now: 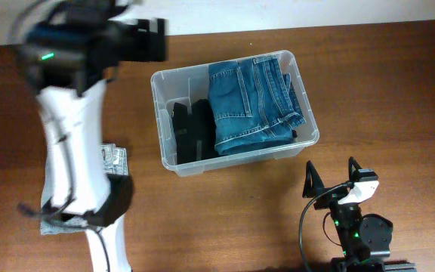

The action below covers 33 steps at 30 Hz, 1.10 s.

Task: Pack container
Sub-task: 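Release the dark jeans and swing the left arm back toward the table's left, then lower the left gripper onto the folded light blue jeans and grasp them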

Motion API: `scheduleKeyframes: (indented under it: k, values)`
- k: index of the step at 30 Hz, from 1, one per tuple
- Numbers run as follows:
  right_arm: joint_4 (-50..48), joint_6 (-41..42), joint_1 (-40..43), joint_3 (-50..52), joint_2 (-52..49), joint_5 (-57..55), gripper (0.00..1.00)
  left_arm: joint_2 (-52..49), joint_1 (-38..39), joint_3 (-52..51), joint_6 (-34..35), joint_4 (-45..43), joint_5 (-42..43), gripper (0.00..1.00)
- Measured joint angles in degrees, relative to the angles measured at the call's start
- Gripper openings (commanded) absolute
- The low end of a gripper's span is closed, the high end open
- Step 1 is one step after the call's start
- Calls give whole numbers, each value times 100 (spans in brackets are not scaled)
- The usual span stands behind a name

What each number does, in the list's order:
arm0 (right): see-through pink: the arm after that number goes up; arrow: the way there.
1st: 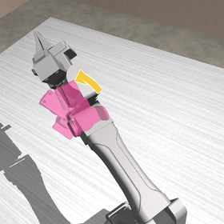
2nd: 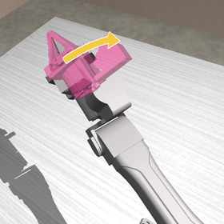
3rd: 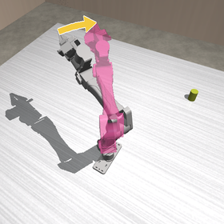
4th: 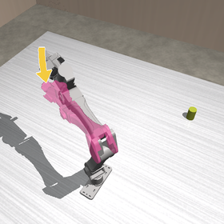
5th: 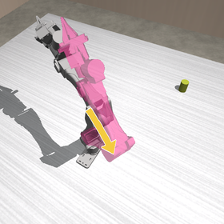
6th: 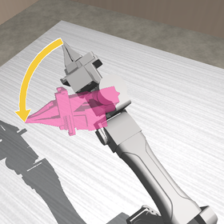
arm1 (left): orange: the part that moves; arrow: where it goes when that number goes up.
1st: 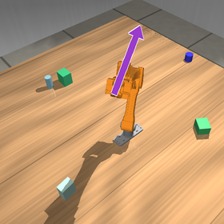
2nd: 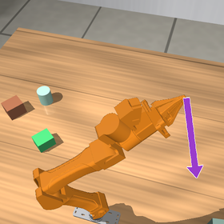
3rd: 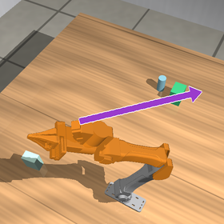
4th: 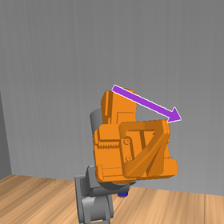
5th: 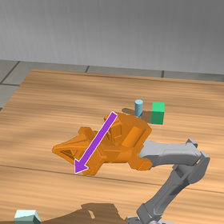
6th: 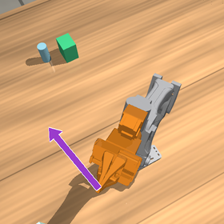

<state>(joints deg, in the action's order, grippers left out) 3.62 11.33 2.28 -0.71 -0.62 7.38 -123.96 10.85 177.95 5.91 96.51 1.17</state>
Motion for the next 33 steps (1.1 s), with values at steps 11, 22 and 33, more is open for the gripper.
scheduleKeyframes:
  k: [11, 22, 33]
  values:
    - [0, -2, -2, 0, 0, 0, 98, 2468, -1722, -3414, 396, -7, -87, 99]
    - [0, -2, 0, 0, 0, 0, 98, 2863, -2955, -7582, 1510, -737, -358, 26]
    - [0, 0, 0, 0, 0, 0, 98, 2863, -3353, -10312, 2142, -2490, -160, 1]
